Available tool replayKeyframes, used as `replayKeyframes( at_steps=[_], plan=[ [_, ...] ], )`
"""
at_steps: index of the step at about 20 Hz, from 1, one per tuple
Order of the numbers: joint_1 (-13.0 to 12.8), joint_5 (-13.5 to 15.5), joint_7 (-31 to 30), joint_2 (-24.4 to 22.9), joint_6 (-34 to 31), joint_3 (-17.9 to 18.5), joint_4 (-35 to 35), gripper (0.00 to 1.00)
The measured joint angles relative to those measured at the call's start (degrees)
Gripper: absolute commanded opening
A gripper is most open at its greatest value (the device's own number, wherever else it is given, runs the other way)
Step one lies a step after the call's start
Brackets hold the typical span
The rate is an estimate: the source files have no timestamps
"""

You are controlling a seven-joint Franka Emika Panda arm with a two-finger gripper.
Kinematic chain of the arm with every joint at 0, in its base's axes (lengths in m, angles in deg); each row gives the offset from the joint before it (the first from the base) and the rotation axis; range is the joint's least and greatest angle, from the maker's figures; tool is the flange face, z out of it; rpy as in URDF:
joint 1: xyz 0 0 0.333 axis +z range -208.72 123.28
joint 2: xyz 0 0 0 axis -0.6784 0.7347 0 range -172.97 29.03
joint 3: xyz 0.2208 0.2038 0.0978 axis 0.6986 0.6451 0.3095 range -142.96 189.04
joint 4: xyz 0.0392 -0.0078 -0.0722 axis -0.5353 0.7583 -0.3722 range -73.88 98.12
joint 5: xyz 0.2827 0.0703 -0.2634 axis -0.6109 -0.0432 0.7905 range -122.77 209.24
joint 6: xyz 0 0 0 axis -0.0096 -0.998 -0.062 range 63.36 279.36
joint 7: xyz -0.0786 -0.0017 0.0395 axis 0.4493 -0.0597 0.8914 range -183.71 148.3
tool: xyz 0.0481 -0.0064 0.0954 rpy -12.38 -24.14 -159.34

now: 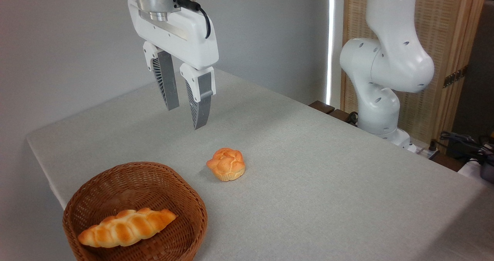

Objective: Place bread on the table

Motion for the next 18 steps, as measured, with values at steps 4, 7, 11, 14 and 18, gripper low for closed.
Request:
replayKeyframes(
  at_steps=[4, 7, 11, 14, 18],
  plan=[
    [-0.6, -0.1, 0.3, 0.1, 0.0, 0.6, 0.0, 1.0],
    [-0.7, -1.1, 1.4, 0.1, 0.0, 0.6, 0.0, 1.0],
    [-1.1, -2.8, 1.9, 0.3, -0.1, 0.5, 0.0, 1.0],
    [-1.3, -3.4, 2.0, 0.4, -0.1, 0.5, 0.0, 1.0],
    [-1.3, -3.4, 2.0, 0.4, -0.2, 0.5, 0.0, 1.0]
  ],
)
